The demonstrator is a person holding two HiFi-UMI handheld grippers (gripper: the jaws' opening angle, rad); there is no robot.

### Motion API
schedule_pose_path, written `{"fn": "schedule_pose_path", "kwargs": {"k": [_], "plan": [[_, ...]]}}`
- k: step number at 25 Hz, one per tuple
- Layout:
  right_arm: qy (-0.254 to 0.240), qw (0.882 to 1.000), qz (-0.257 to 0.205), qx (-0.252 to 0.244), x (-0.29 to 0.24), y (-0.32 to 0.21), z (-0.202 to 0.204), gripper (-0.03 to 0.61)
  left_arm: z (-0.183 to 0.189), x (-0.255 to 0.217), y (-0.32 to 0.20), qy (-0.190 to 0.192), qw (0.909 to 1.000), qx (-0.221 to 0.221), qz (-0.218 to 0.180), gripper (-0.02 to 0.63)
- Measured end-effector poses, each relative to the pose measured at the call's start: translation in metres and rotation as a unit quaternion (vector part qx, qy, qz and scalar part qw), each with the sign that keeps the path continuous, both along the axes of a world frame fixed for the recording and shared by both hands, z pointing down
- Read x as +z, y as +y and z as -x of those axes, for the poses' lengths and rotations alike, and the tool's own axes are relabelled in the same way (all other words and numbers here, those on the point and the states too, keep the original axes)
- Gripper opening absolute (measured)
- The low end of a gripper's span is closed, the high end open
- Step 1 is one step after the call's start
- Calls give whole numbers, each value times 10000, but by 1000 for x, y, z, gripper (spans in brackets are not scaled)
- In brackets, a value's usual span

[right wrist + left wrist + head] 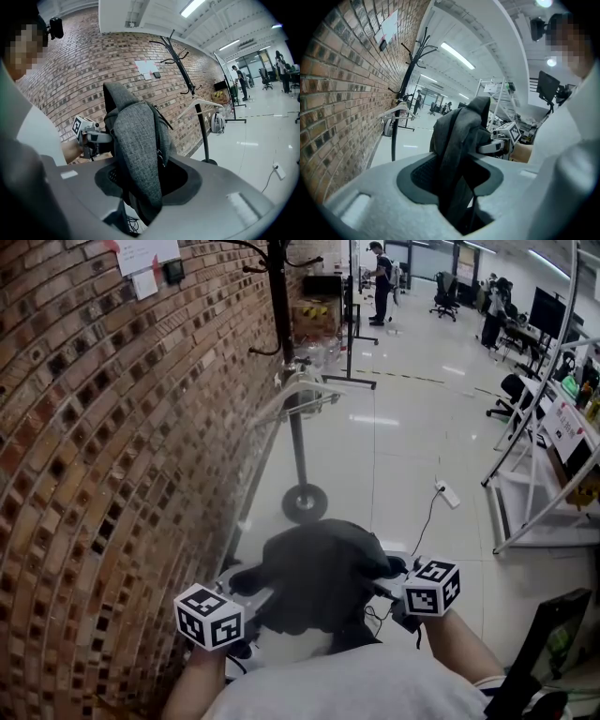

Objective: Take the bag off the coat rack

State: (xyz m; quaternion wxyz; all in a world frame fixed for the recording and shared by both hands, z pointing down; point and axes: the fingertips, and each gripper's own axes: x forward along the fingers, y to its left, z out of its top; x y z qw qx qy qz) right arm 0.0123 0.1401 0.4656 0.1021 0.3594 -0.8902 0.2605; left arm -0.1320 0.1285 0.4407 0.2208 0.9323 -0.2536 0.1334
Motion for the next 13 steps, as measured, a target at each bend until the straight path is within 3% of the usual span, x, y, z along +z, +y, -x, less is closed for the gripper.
{"fn": "schedule_pose_path", "kwargs": {"k": [13], "plan": [[-7,10000,-1,2,1,6,-6,158,-6,1,6,-23,10000,21,17,153]]}}
